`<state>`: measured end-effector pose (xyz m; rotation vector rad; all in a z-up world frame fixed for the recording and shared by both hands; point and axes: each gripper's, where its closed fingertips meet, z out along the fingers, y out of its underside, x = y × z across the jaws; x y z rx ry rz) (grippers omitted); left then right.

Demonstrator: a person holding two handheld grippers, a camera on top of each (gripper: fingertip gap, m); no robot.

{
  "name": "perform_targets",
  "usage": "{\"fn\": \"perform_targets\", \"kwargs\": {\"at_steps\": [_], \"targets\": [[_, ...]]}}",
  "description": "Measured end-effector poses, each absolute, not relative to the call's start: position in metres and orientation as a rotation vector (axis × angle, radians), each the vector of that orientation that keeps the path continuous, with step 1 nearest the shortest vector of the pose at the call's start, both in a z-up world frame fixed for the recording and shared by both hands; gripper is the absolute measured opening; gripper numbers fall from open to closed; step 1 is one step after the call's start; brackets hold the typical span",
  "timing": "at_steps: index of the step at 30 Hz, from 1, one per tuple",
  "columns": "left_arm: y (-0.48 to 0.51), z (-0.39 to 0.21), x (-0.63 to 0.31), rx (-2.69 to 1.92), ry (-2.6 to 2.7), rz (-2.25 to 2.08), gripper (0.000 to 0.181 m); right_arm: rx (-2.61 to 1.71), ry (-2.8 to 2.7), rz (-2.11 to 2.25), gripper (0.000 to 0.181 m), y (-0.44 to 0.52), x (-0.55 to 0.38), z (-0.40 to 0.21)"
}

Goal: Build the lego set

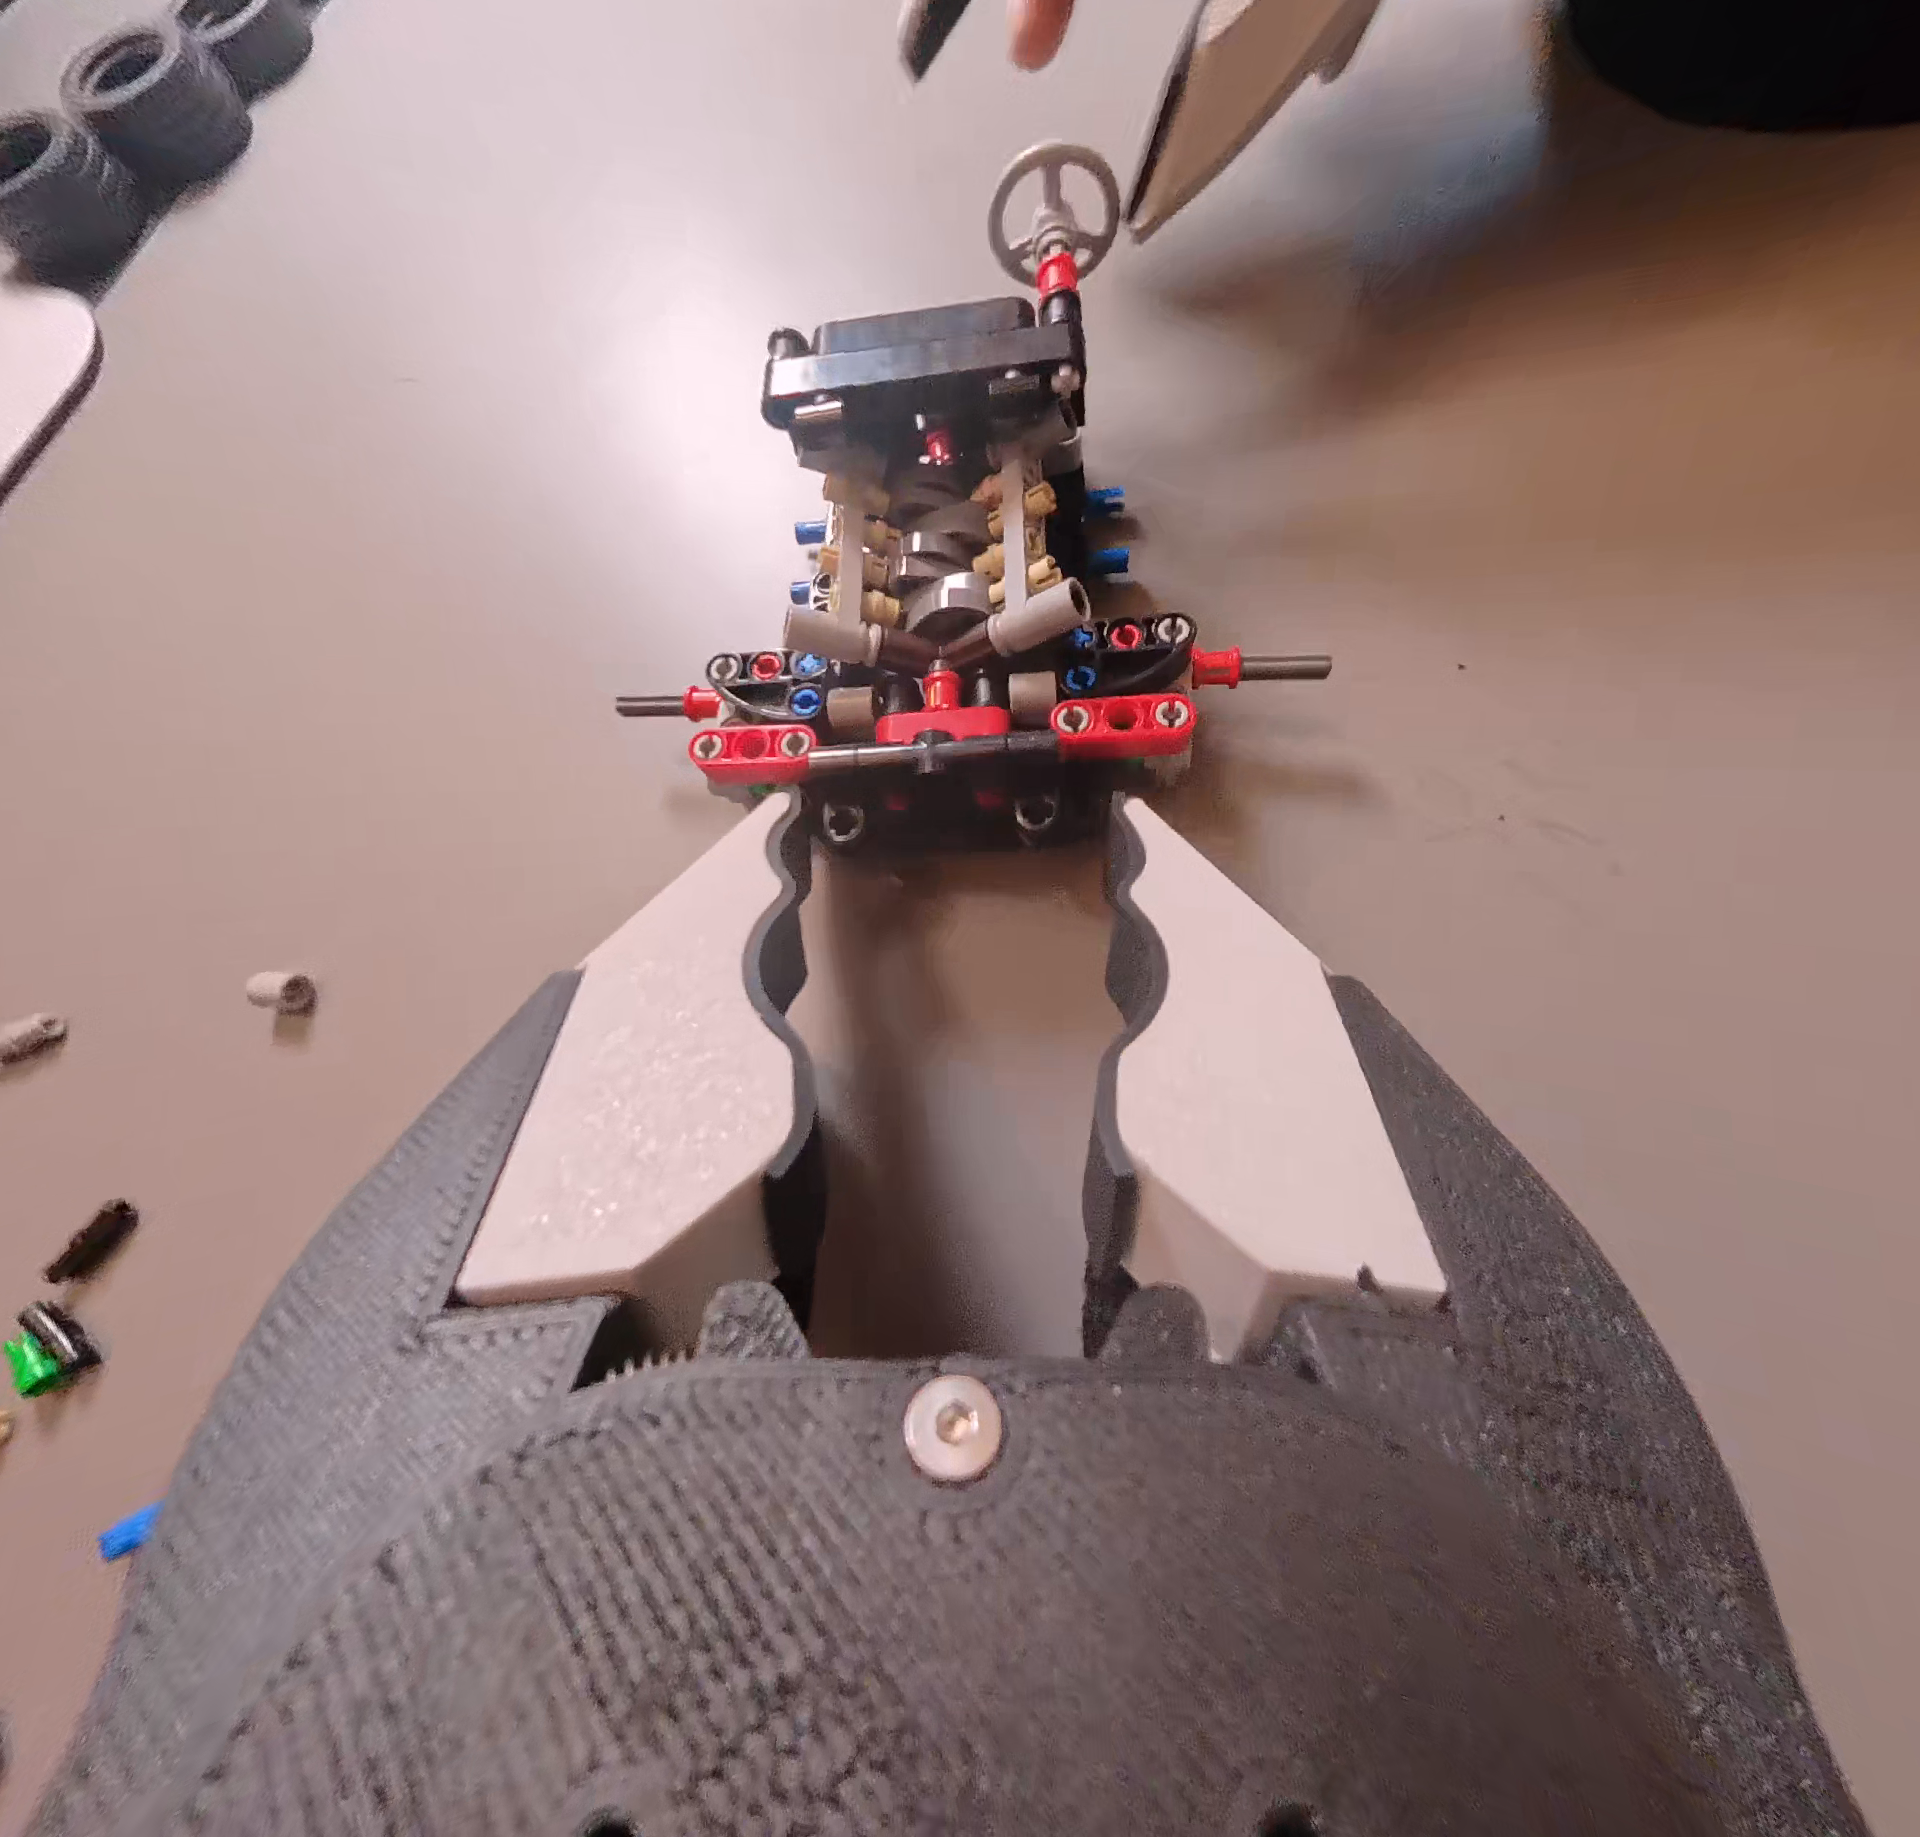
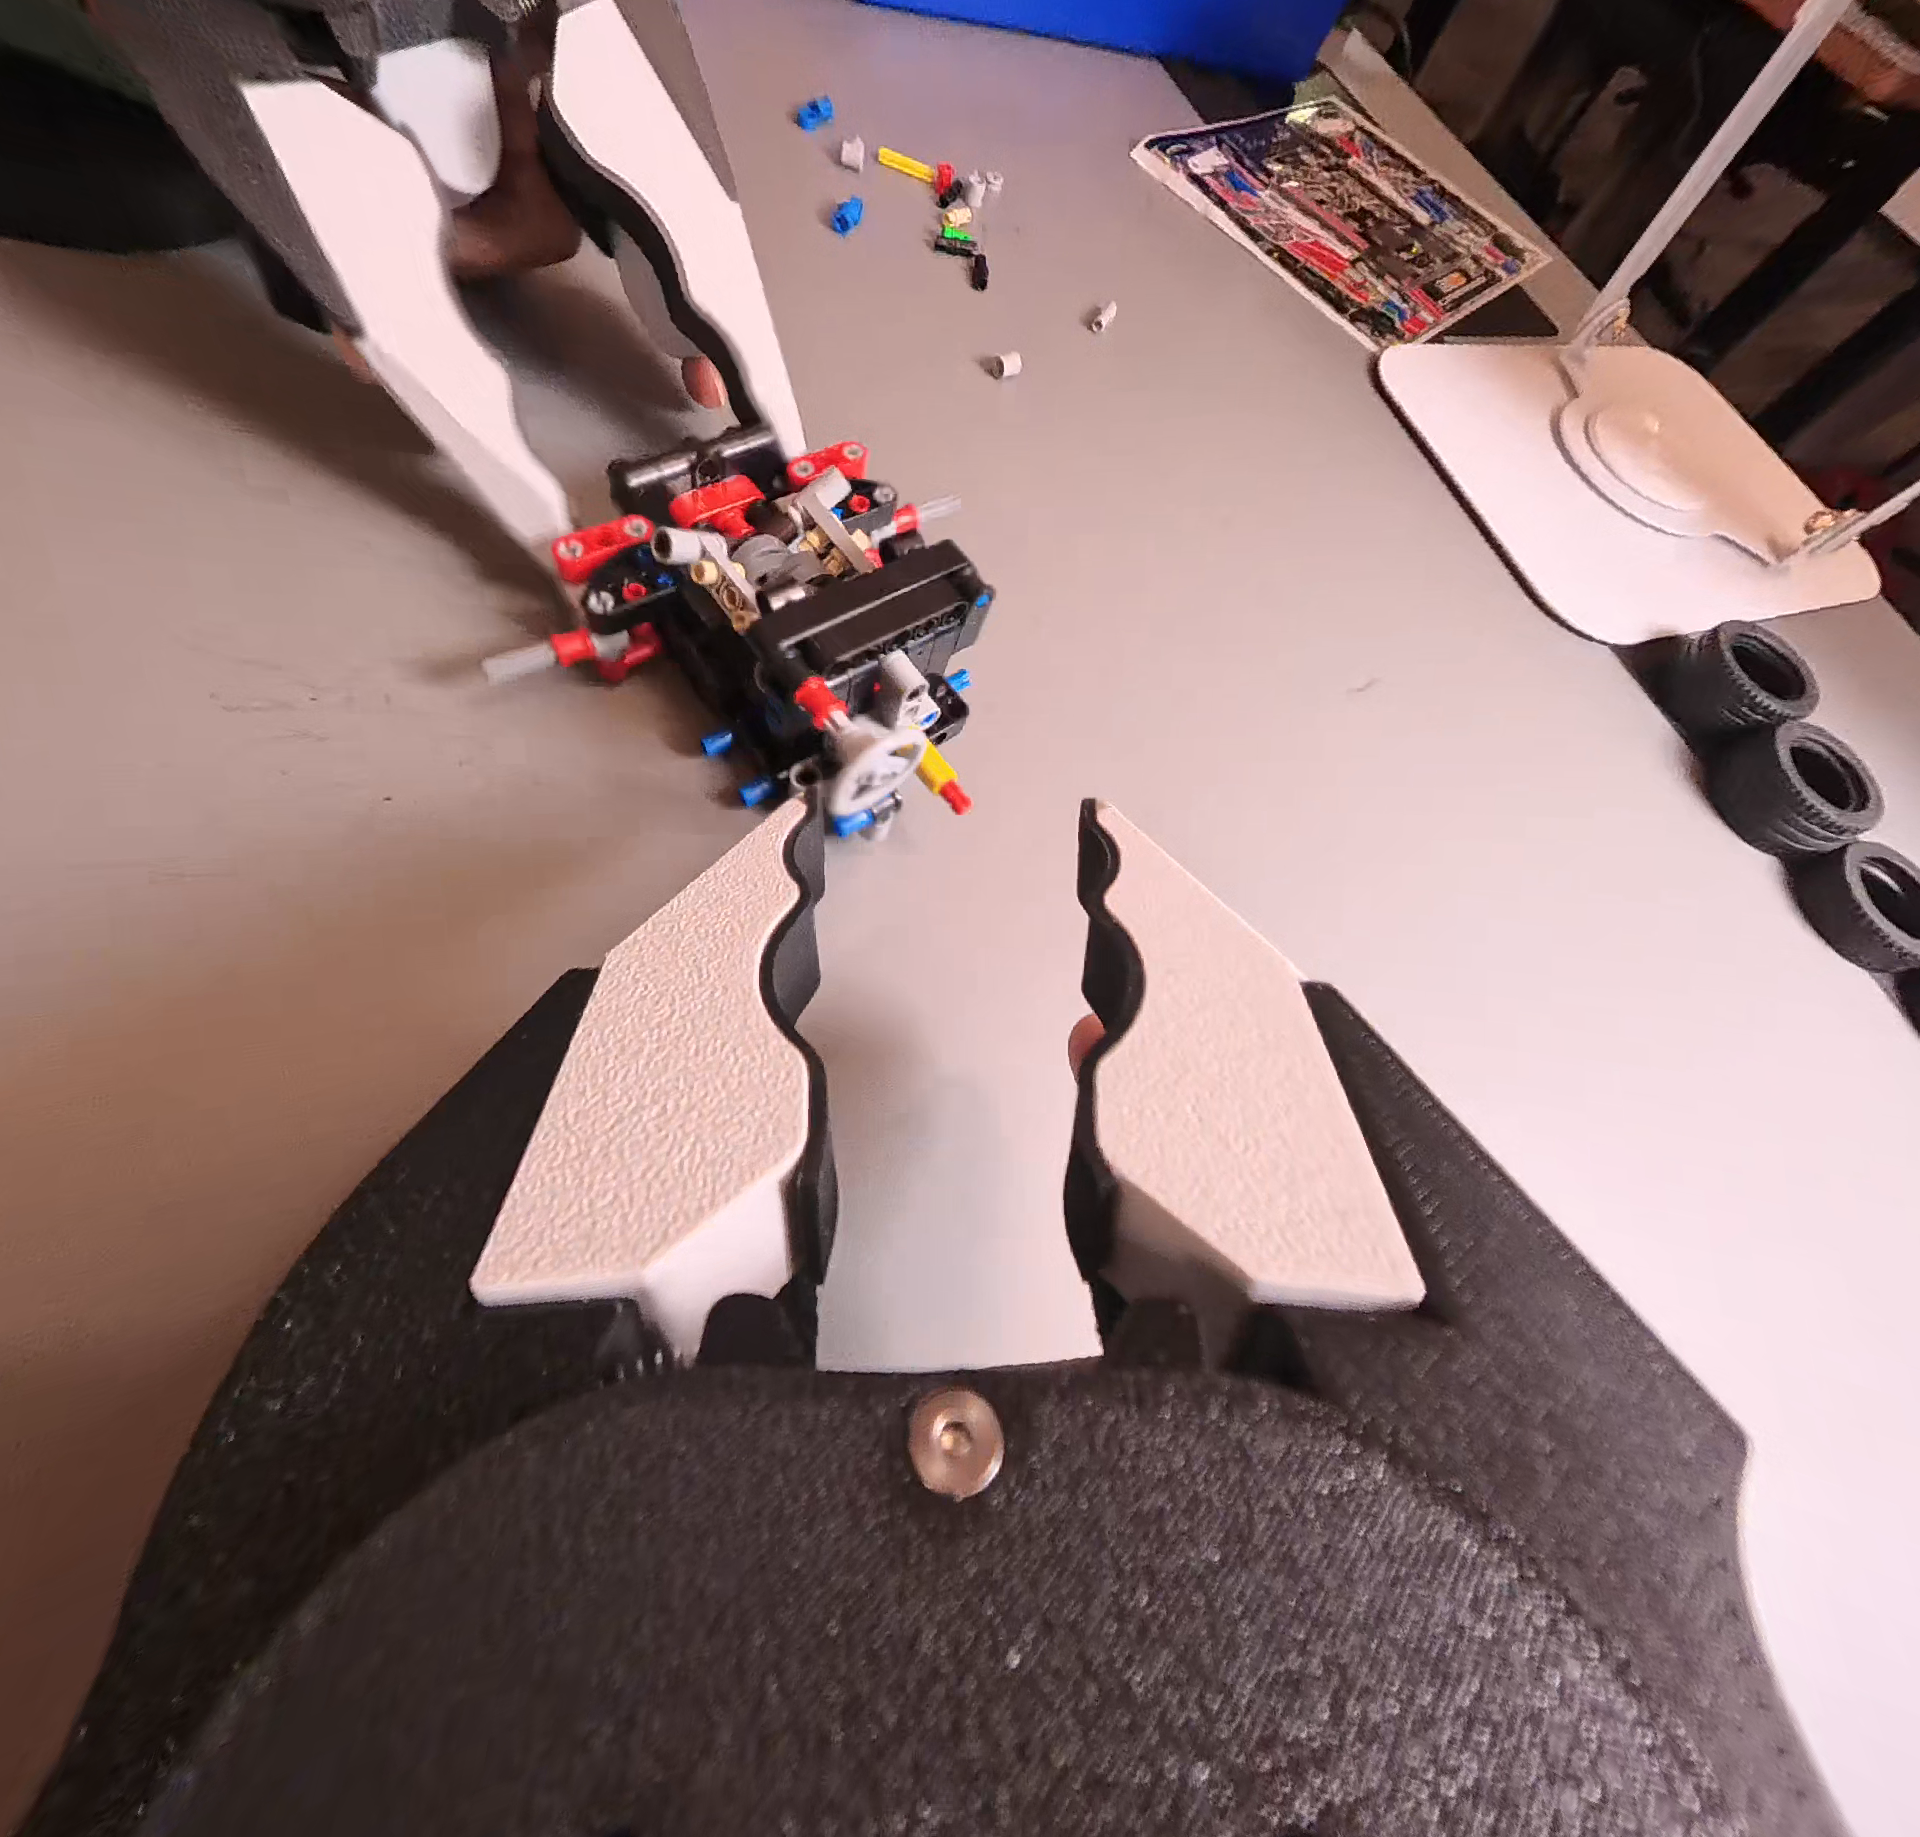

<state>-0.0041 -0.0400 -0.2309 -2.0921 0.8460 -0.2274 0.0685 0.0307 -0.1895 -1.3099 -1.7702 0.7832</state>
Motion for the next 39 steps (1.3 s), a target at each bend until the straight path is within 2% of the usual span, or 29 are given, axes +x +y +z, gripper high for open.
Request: {"fn": "perform_targets", "kwargs": {"at_steps": [9,16,20,24,25,26,30,32,39], "targets": [[-0.010,-0.231,-0.029,-2.049,0.948,-0.293,0.056,-1.358,-1.609,0.779,0.044,0.058,0.066,-0.184],[0.001,-0.228,-0.035,-1.970,1.053,-0.332,0.058,-1.379,-1.447,0.792,0.033,0.078,0.069,-0.170],[0.003,-0.203,-0.043,-1.878,0.909,-0.351,0.064,-1.388,-1.370,0.818,0.033,0.083,0.067,-0.165],[0.016,-0.144,-0.071,-1.664,0.566,-0.306,0.062,-1.388,-1.224,0.854,0.033,0.097,0.057,-0.147],[0.019,-0.129,-0.081,-1.611,0.475,-0.283,0.057,-1.377,-1.190,0.855,0.033,0.103,0.050,-0.139],[0.020,-0.117,-0.092,-1.572,0.381,-0.252,0.045,-1.362,-1.168,0.836,0.032,0.111,0.042,-0.130],[0.017,-0.107,-0.120,-1.558,0.178,-0.143,0.004,-1.240,-1.076,0.752,0.010,0.152,-0.007,-0.064],[0.013,-0.109,-0.126,-1.564,0.151,-0.082,0.000,-1.203,-1.005,0.801,0.000,0.175,-0.039,-0.021],[0.009,-0.102,-0.131,-1.534,0.148,-0.001,0.000,-1.166,-0.921,0.728,0.000,0.275,-0.152,0.079]]}}
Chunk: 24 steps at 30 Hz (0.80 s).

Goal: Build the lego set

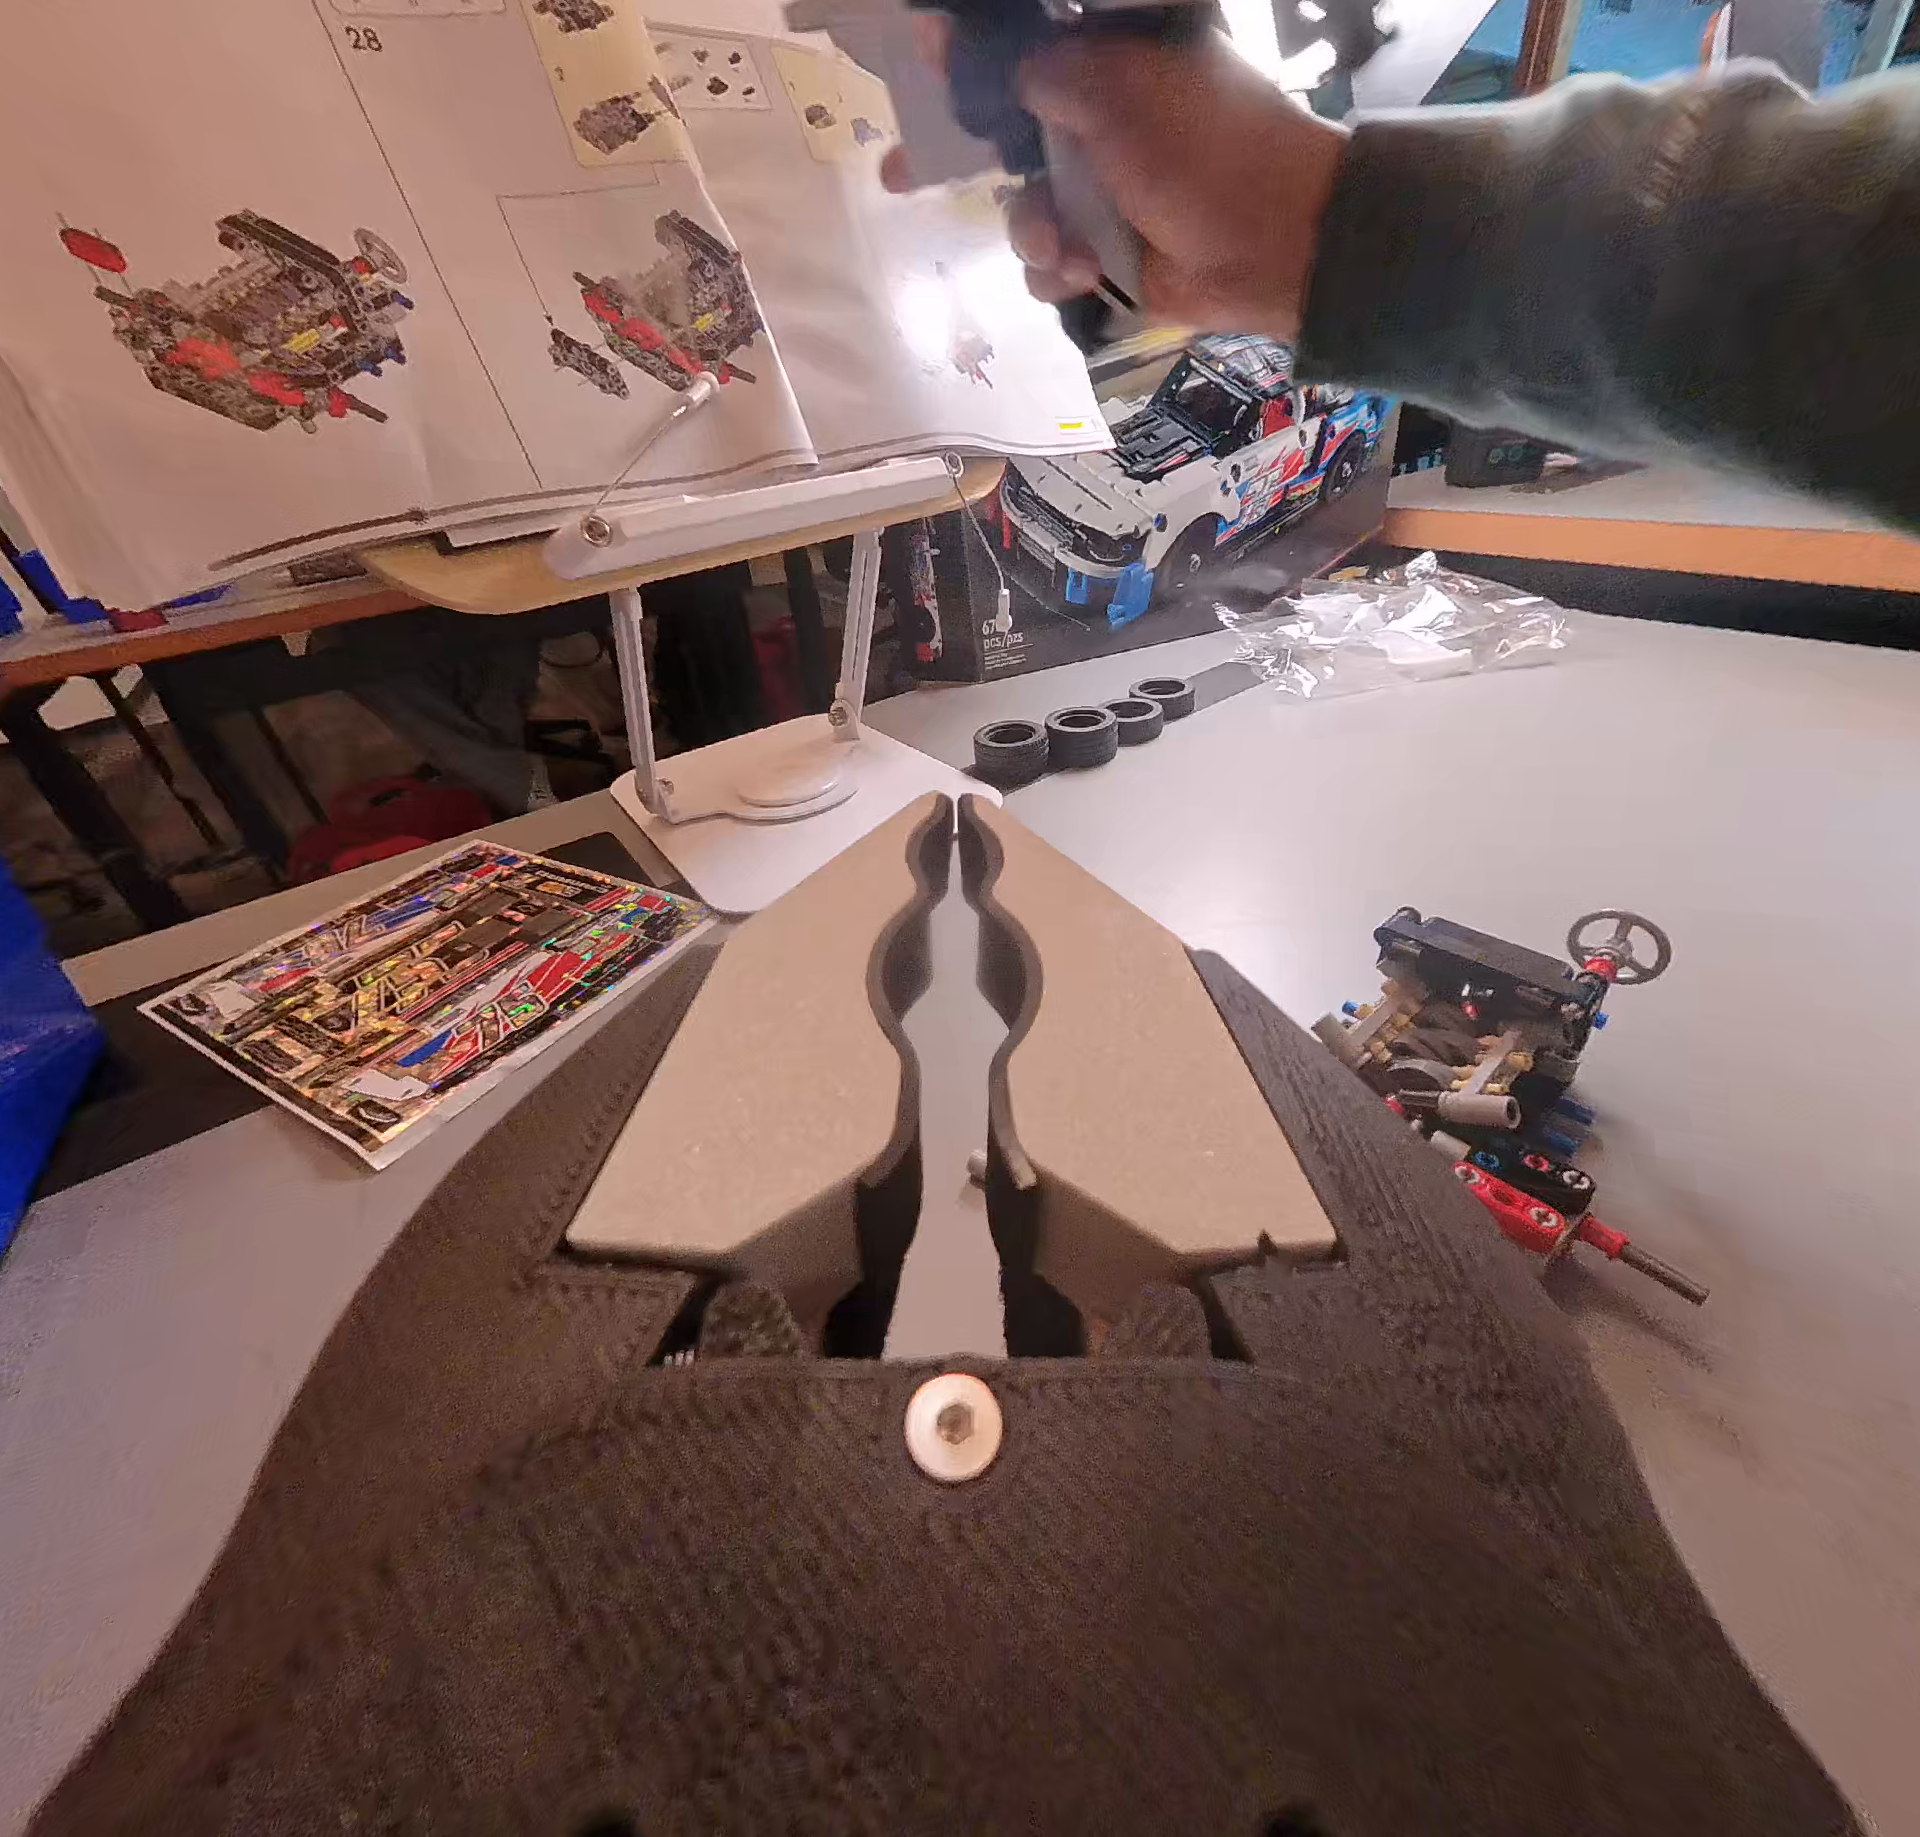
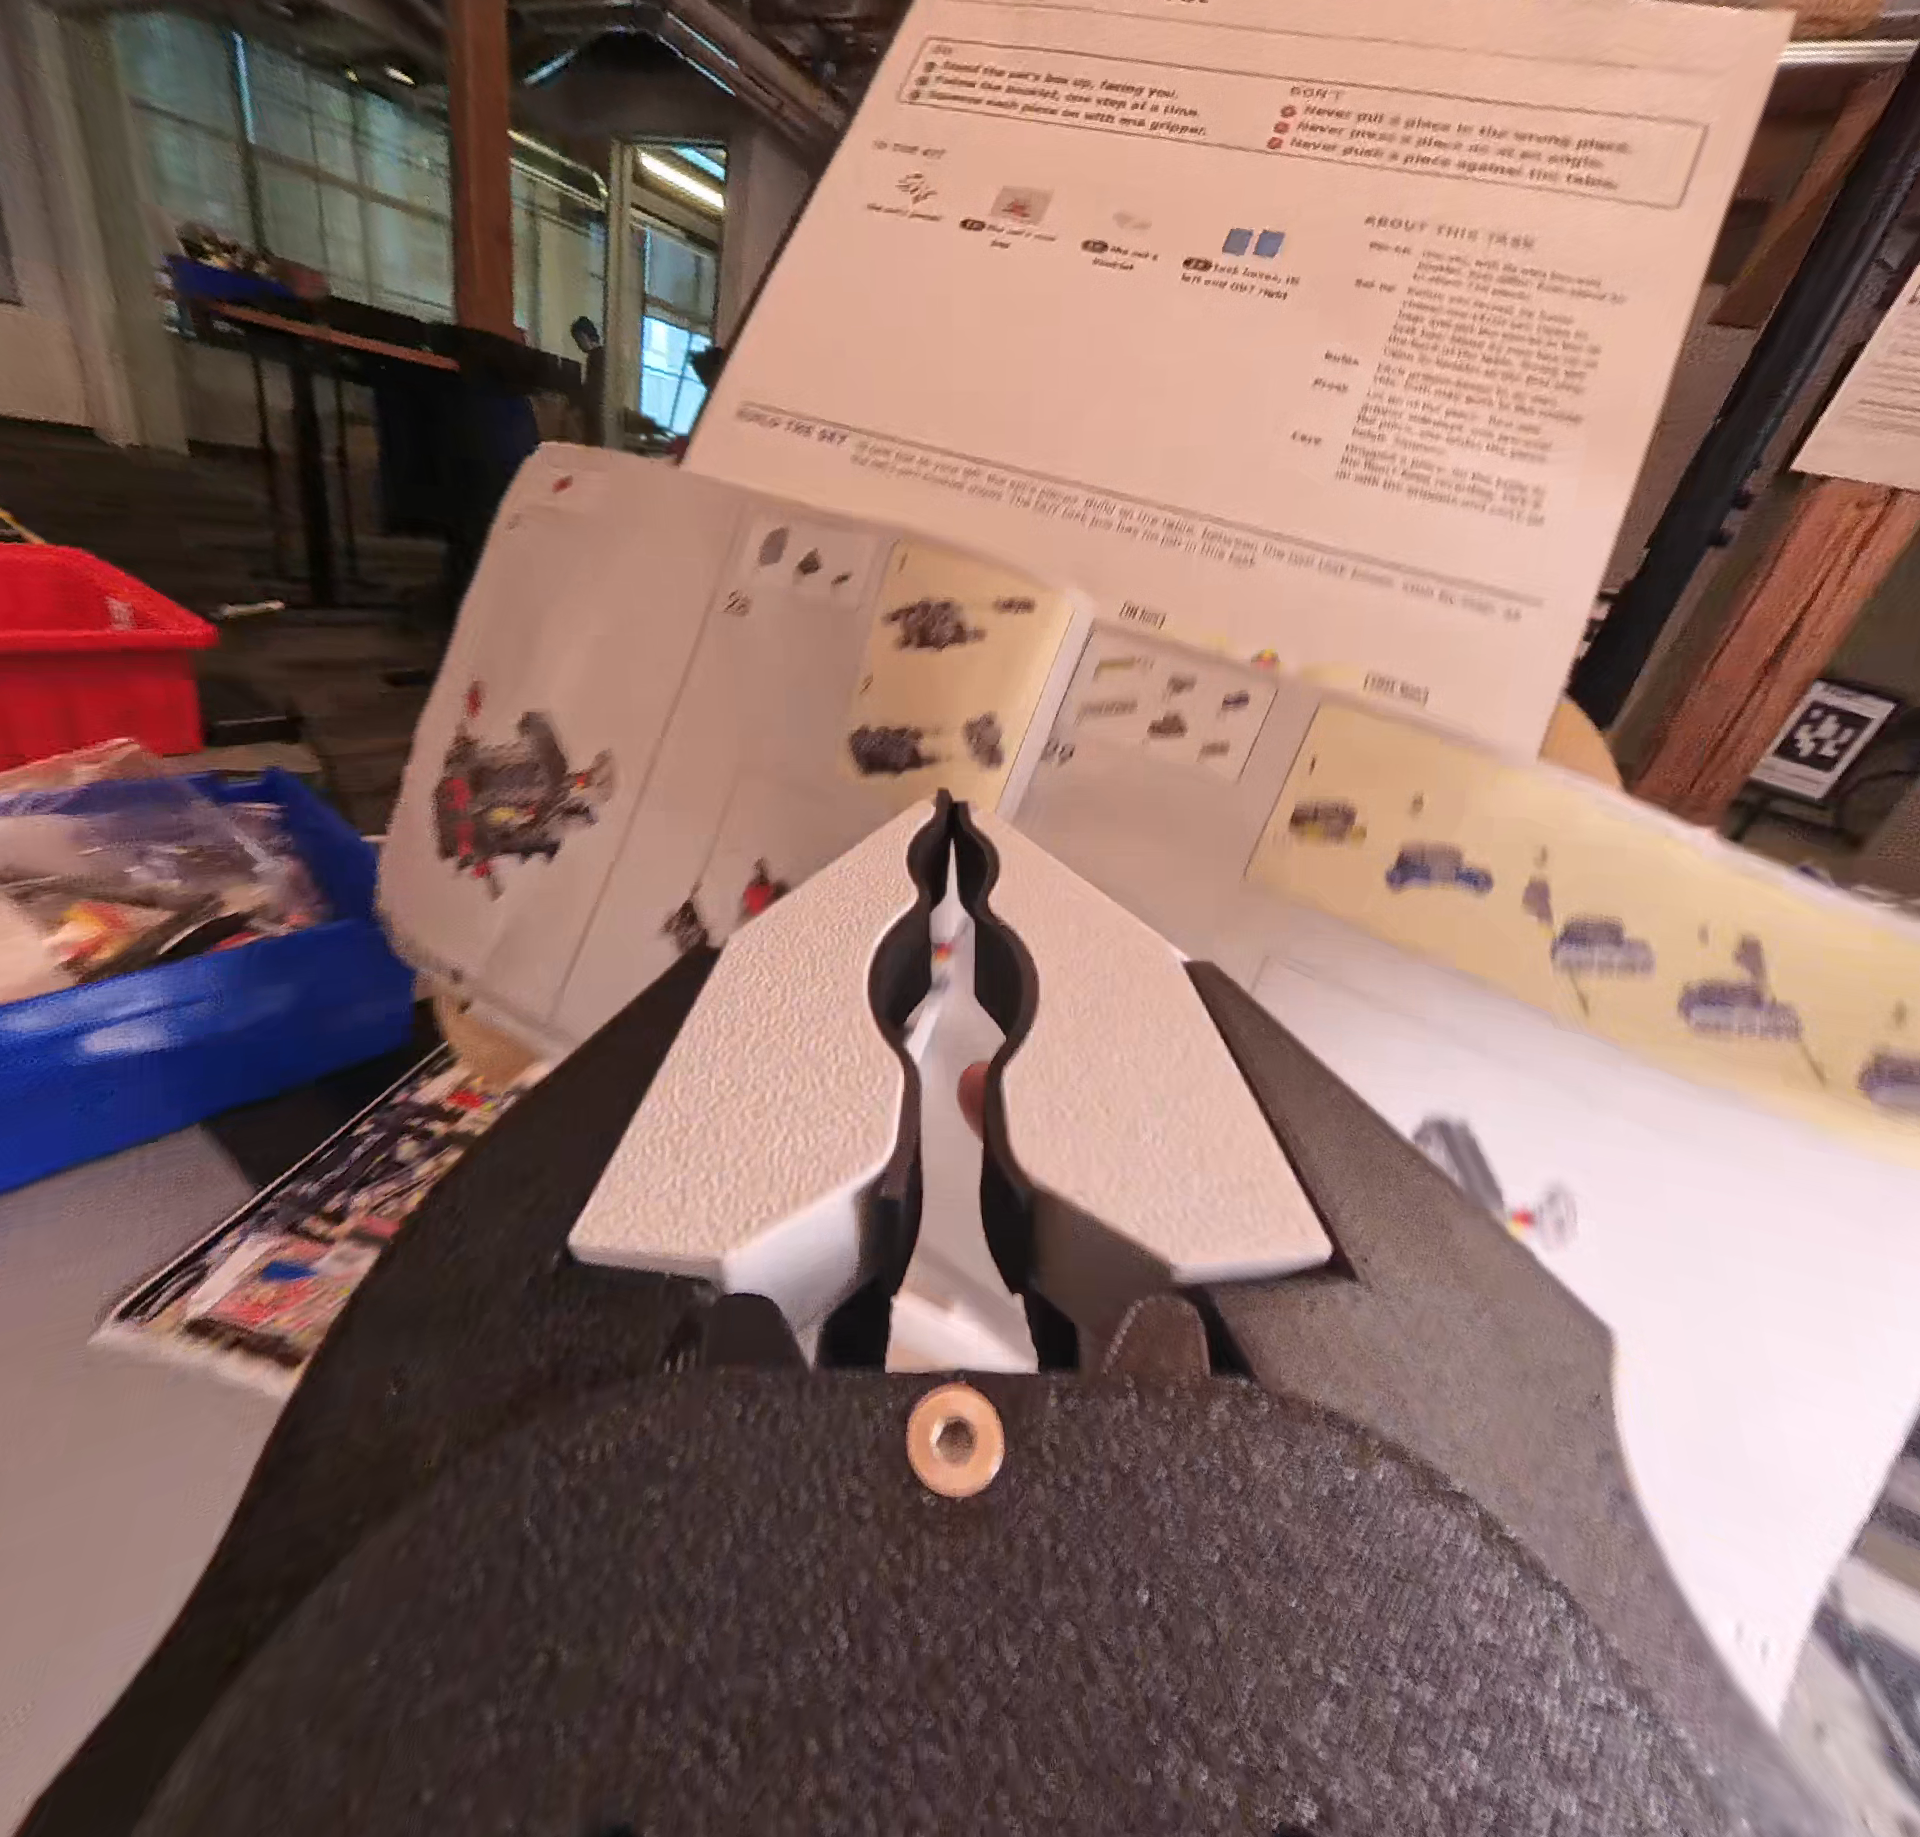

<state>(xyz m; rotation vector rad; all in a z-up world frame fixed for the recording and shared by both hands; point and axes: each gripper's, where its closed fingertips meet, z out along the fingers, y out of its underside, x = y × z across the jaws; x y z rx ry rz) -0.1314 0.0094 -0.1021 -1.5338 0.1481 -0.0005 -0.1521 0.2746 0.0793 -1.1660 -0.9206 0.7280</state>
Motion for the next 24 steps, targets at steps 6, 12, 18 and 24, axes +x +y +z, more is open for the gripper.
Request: {"fn": "perform_targets", "kwargs": {"at_steps": [6,12,18,24], "targets": [[0.011,-0.106,-0.129,-1.545,0.159,-0.040,0.002,-1.237,-0.916,0.661,0.000,0.328,-0.196,0.101],[0.013,-0.111,-0.124,-1.563,0.175,-0.072,0.002,-1.267,-0.974,0.615,0.000,0.339,-0.207,0.087],[0.014,-0.114,-0.124,-1.573,0.178,-0.073,0.002,-1.262,-0.957,0.591,0.000,0.349,-0.195,0.085],[0.015,-0.118,-0.121,-1.579,0.196,-0.075,0.003,-1.240,-0.954,0.570,0.000,0.357,-0.181,0.088]]}}
